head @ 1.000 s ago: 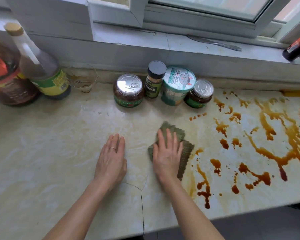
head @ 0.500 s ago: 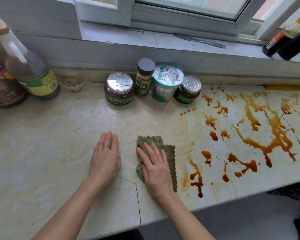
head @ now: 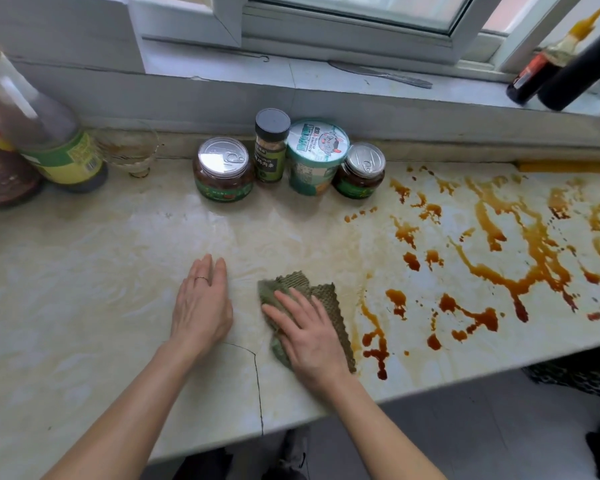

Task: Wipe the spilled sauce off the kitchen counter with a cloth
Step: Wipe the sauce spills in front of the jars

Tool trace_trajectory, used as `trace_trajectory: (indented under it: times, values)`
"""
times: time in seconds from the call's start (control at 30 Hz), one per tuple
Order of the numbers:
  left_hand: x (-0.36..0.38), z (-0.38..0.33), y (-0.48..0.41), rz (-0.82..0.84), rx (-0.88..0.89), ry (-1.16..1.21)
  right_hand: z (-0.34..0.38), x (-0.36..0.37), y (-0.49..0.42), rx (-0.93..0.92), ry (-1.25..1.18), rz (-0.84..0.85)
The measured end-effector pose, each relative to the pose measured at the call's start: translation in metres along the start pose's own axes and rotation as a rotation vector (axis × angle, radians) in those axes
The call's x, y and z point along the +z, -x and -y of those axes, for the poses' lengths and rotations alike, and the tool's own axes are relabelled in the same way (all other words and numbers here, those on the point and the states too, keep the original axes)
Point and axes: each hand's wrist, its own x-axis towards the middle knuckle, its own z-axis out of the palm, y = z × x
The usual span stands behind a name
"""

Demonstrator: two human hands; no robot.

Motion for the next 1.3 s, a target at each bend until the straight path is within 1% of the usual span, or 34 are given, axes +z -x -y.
trace_trajectory:
  times: [0.1, 0.17, 0.2, 0.27, 0.33, 0.37, 0.4, 0.43, 0.53, 0.6, 0.7, 0.73, 0.77, 0.83, 0.93, 1.03, 1.13, 1.17, 1.27, 1.3]
  values:
    - [0.01, -0.014, 0.017, -0.047, 0.001, 0.026, -0.021, -0.011, -0.01, 0.198, -0.019, -0.056]
    - [0.02, -0.022, 0.027, -0.074, -0.002, 0.049, -0.008, -0.008, -0.009, 0.245, -0.03, -0.073]
    - [0.026, -0.028, 0.032, -0.088, -0.007, 0.063, 0.0, -0.004, -0.002, 0.2, -0.024, -0.058]
    - [0.033, -0.037, 0.042, -0.104, -0.029, 0.076, 0.012, 0.003, 0.021, 0.007, -0.017, -0.019]
    - [0.037, -0.044, 0.05, -0.132, -0.042, 0.076, -0.001, 0.002, 0.036, -0.169, -0.031, 0.018]
    - [0.038, -0.047, 0.054, -0.147, -0.047, 0.072, -0.014, 0.0, 0.038, -0.21, -0.022, 0.006]
    - [0.04, -0.05, 0.058, -0.161, -0.054, 0.062, -0.025, -0.002, 0.038, -0.204, -0.021, -0.011]
    - [0.042, -0.053, 0.061, -0.169, -0.062, 0.049, -0.034, -0.006, 0.037, -0.16, -0.031, -0.042]
    - [0.051, -0.063, 0.068, -0.167, -0.07, 0.022, -0.029, -0.014, 0.037, -0.01, -0.066, -0.073]
    - [0.058, -0.065, 0.069, -0.145, -0.08, 0.026, -0.015, -0.008, 0.045, -0.032, -0.078, -0.034]
    - [0.072, -0.068, 0.069, -0.118, -0.076, -0.001, -0.028, -0.006, 0.064, -0.226, -0.036, 0.012]
    - [0.074, -0.068, 0.068, -0.114, -0.077, -0.018, -0.038, -0.007, 0.063, -0.255, -0.038, 0.006]
    - [0.077, -0.069, 0.068, -0.11, -0.081, -0.032, -0.049, -0.01, 0.063, -0.25, -0.05, -0.008]
    - [0.078, -0.071, 0.067, -0.098, -0.11, -0.046, -0.058, -0.014, 0.06, -0.167, -0.096, -0.02]
    - [0.075, -0.074, 0.064, -0.095, -0.143, -0.06, -0.042, -0.014, 0.061, -0.06, -0.136, -0.031]
    - [0.078, -0.074, 0.063, -0.089, -0.122, -0.075, -0.03, -0.009, 0.074, -0.097, -0.064, -0.015]
    - [0.08, -0.07, 0.063, -0.083, -0.104, -0.072, -0.05, -0.016, 0.075, -0.204, -0.018, 0.002]
    - [0.08, -0.067, 0.063, -0.085, -0.099, -0.069, -0.058, -0.019, 0.072, -0.207, -0.007, -0.008]
    - [0.077, -0.068, 0.066, -0.089, -0.1, -0.052, -0.065, -0.021, 0.066, -0.076, -0.032, -0.03]
    - [0.073, -0.066, 0.068, -0.098, -0.108, -0.055, -0.056, -0.019, 0.063, -0.04, -0.059, -0.05]
